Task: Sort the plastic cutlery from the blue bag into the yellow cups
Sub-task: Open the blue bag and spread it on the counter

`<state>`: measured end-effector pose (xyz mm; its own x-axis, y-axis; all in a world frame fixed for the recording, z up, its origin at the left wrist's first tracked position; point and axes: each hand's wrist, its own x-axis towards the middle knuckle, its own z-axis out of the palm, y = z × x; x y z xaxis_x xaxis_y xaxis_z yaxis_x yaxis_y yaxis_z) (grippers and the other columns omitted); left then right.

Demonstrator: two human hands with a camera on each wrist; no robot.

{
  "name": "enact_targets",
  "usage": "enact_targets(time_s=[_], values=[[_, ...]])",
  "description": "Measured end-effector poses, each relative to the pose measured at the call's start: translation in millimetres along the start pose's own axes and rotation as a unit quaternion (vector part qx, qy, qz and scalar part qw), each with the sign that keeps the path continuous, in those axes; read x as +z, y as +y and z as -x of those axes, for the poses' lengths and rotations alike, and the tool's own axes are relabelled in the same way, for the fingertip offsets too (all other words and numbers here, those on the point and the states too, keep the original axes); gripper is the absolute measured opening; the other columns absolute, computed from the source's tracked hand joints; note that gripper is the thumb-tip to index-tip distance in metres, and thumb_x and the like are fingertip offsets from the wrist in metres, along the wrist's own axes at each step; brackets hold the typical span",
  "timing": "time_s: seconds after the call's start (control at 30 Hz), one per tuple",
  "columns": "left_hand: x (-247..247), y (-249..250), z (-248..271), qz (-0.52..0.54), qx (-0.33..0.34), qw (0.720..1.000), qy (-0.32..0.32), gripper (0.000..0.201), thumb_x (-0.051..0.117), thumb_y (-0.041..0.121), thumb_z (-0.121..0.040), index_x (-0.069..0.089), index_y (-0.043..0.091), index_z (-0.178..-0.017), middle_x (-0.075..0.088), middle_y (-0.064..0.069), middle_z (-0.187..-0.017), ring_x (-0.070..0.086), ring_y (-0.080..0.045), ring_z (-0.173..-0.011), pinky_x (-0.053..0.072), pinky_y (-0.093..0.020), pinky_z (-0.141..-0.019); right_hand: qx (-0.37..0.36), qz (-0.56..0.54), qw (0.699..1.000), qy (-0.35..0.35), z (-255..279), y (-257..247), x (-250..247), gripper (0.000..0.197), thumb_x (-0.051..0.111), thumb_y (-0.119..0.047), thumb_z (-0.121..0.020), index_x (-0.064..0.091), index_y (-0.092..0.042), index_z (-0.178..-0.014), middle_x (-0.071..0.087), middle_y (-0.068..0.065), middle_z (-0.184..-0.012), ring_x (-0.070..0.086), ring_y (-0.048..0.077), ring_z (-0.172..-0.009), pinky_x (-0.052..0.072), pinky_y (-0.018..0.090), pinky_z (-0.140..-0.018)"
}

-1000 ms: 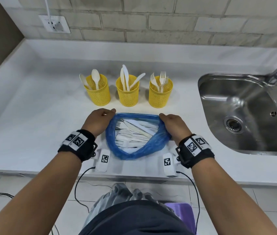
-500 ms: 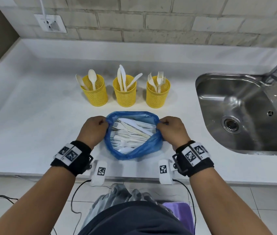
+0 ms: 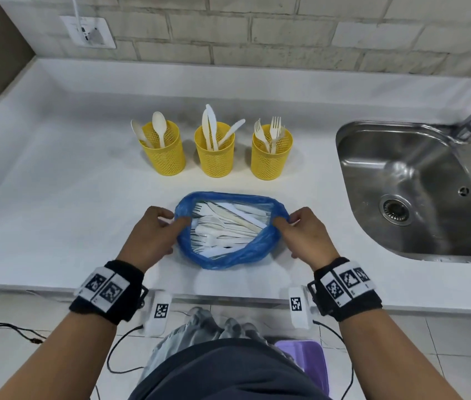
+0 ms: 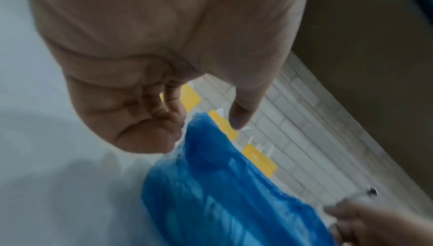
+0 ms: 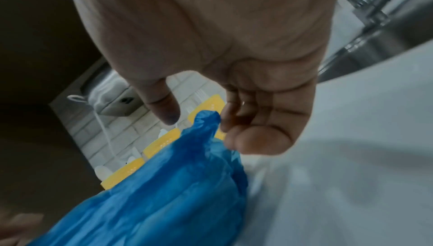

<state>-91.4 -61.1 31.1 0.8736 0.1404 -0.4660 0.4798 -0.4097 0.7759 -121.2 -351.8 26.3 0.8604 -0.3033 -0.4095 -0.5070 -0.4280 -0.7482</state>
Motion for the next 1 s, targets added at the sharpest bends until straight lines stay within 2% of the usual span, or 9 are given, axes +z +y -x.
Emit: enact_targets(time_s=[0.1, 0.2, 0.3, 0.37, 0.43, 0.63, 0.73, 0.87, 1.0], values=[[2.5, -4.5, 22.8, -0.162, 0.036, 0.986, 0.007, 0.047, 0.081, 0.053, -0.078, 0.055, 0.019, -0.098, 0.066, -0.002, -0.084, 0.068, -0.022, -0.074, 0.057, -0.038, -0.070, -0.008, 0.075, 0.995, -0.058, 22.9, -9.2, -0.7, 0.050, 0.064, -0.054, -0.091, 0.055, -0.012, -0.064, 0.066, 0.006, -0.056, 0.064, 0.023, -0.049, 0.051, 0.030, -0.050], [7.9, -7.2, 32.7, -0.160, 0.056, 0.985, -0.015, 0.034, 0.081, 0.037, -0.083, 0.058, 0.012, -0.089, 0.068, -0.002, -0.078, 0.072, -0.021, -0.063, 0.059, -0.032, -0.060, 0.013, 0.055, 0.993, -0.108, 31.3, -10.9, 8.6, 0.045, 0.067, -0.048, -0.091, 0.064, -0.007, -0.074, 0.072, 0.013, -0.062, 0.069, 0.025, -0.048, 0.053, 0.030, -0.045], [9.4, -9.6, 34.1, -0.075, 0.053, 0.995, -0.030, 0.020, 0.078, 0.014, -0.086, 0.061, 0.004, -0.092, 0.072, -0.010, -0.084, 0.074, -0.017, -0.060, 0.056, -0.021, -0.053, 0.039, -0.041, 0.989, -0.137, 29.6, -6.3, 19.2, 0.025, 0.070, -0.028, -0.093, 0.067, -0.004, -0.087, 0.075, 0.016, -0.069, 0.071, 0.028, -0.054, 0.056, 0.033, -0.049], [8.1, -10.2, 34.9, 0.005, 0.044, 0.998, -0.043, 0.017, 0.076, 0.002, -0.085, 0.064, -0.002, -0.096, 0.073, -0.018, -0.091, 0.075, -0.019, -0.067, 0.060, -0.024, -0.060, 0.034, -0.085, 0.986, -0.137, 28.7, -2.6, 23.7, 0.012, 0.068, -0.013, -0.092, 0.068, -0.001, -0.091, 0.076, 0.020, -0.075, 0.074, 0.034, -0.063, 0.063, 0.042, -0.060], [7.3, -10.9, 36.5, 0.096, 0.020, 0.993, -0.064, 0.016, 0.071, -0.008, -0.086, 0.064, -0.006, -0.100, 0.073, -0.022, -0.097, 0.074, -0.024, -0.078, 0.063, -0.028, -0.068, 0.035, -0.139, 0.982, -0.124, 28.3, 1.9, 28.1, 0.002, 0.066, 0.000, -0.090, 0.068, -0.001, -0.091, 0.076, 0.022, -0.082, 0.075, 0.032, -0.065, 0.063, 0.039, -0.061], [5.0, -20.2, 34.2, 0.311, -0.078, 0.943, -0.094, 0.025, 0.050, -0.014, -0.091, 0.064, 0.003, -0.101, 0.070, -0.013, -0.091, 0.064, -0.024, -0.084, 0.058, -0.032, -0.078, 0.138, -0.345, 0.923, -0.105, 26.8, 11.0, 41.2, 0.030, 0.051, 0.020, -0.085, 0.063, -0.008, -0.087, 0.061, 0.012, -0.077, 0.043, 0.013, -0.052, 0.034, 0.026, -0.050], [6.1, -24.3, 33.3, 0.362, -0.113, 0.919, -0.103, 0.032, 0.044, -0.018, -0.090, 0.063, 0.007, -0.100, 0.068, -0.011, -0.091, 0.059, -0.021, -0.083, 0.052, -0.031, -0.081, 0.169, -0.381, 0.902, -0.114, 29.5, 12.6, 42.3, 0.041, 0.044, 0.026, -0.085, 0.062, -0.011, -0.085, 0.063, 0.006, -0.069, 0.041, 0.013, -0.053, 0.033, 0.025, -0.052], [4.7, -27.6, 35.6, 0.343, -0.116, 0.927, -0.097, 0.029, 0.052, -0.011, -0.092, 0.063, 0.006, -0.111, 0.070, -0.014, -0.100, 0.064, -0.026, -0.090, 0.055, -0.037, -0.087, 0.140, -0.325, 0.930, -0.100, 31.1, 15.1, 40.8, 0.025, 0.049, 0.016, -0.087, 0.059, -0.007, -0.090, 0.056, 0.010, -0.072, 0.045, 0.016, -0.055, 0.045, 0.029, -0.052], [4.3, -30.7, 44.5, 0.250, -0.130, 0.956, -0.079, 0.027, 0.074, 0.017, -0.091, 0.060, 0.008, -0.112, 0.067, -0.014, -0.101, 0.064, -0.028, -0.091, 0.060, -0.045, -0.087, 0.094, -0.222, 0.965, -0.098, 32.7, 16.1, 37.8, 0.009, 0.066, -0.013, -0.091, 0.061, -0.007, -0.097, 0.060, 0.009, -0.074, 0.054, 0.018, -0.052, 0.053, 0.034, -0.055]])
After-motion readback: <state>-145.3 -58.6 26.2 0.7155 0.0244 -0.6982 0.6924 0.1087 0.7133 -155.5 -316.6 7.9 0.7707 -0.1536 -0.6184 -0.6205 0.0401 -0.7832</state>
